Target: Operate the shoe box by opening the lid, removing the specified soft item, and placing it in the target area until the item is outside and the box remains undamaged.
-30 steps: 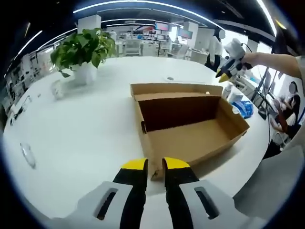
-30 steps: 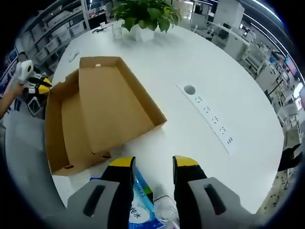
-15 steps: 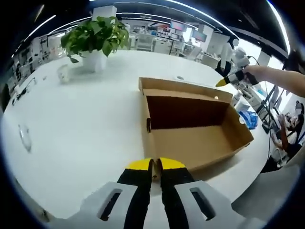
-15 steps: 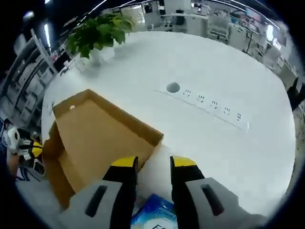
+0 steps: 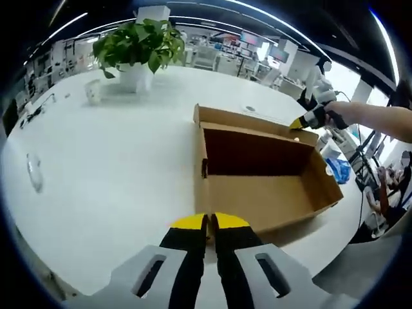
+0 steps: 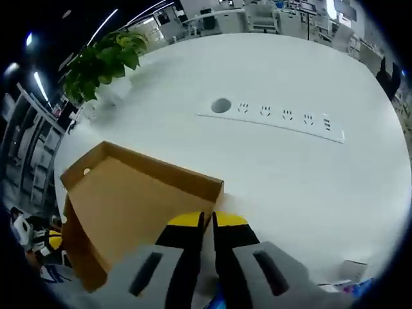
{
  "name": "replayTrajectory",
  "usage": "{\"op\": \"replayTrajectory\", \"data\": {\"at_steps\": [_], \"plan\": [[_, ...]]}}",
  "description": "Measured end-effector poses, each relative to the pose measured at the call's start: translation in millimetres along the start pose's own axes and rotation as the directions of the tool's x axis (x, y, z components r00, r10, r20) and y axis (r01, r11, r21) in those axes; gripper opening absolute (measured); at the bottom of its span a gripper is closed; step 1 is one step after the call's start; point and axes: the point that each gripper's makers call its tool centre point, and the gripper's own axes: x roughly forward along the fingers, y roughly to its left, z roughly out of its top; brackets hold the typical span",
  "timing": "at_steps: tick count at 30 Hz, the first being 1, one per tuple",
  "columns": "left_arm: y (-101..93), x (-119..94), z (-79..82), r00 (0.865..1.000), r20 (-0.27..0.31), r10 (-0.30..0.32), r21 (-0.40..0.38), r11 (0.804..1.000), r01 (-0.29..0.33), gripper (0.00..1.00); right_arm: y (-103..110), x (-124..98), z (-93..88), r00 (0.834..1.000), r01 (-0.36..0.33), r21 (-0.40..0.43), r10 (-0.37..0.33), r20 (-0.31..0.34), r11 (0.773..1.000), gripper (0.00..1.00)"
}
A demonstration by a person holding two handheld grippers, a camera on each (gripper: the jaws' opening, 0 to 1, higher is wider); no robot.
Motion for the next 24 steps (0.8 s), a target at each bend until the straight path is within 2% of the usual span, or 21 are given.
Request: {"op": "replayTrajectory", "data": {"at_steps": [5, 8, 24], "plan": [[-0.7, 0.2, 0.1, 1.000, 0.003, -0.002, -0.003, 1.000, 0.002, 0.01, 0.5, -6.3, 0.1, 1.000, 0.009, 0.011, -0.009, 0.003, 1.000, 0.02], [-0.9, 0.2, 0.2, 1.000, 0.009, 0.000, -0.011, 1.000, 0.000, 0.01, 1.8, -11.8, 0.9, 1.000, 0.012, -0.028, -0.012, 0.011, 1.000, 0.01], [-1.2, -0.2, 1.0, 1.000, 0.025, -0.009, -0.061, 0.998, 0.011, 0.01, 10.0, -37.4, 11.5, 0.997, 0.026, -0.071, -0.020, 0.076, 0.997, 0.00]]}}
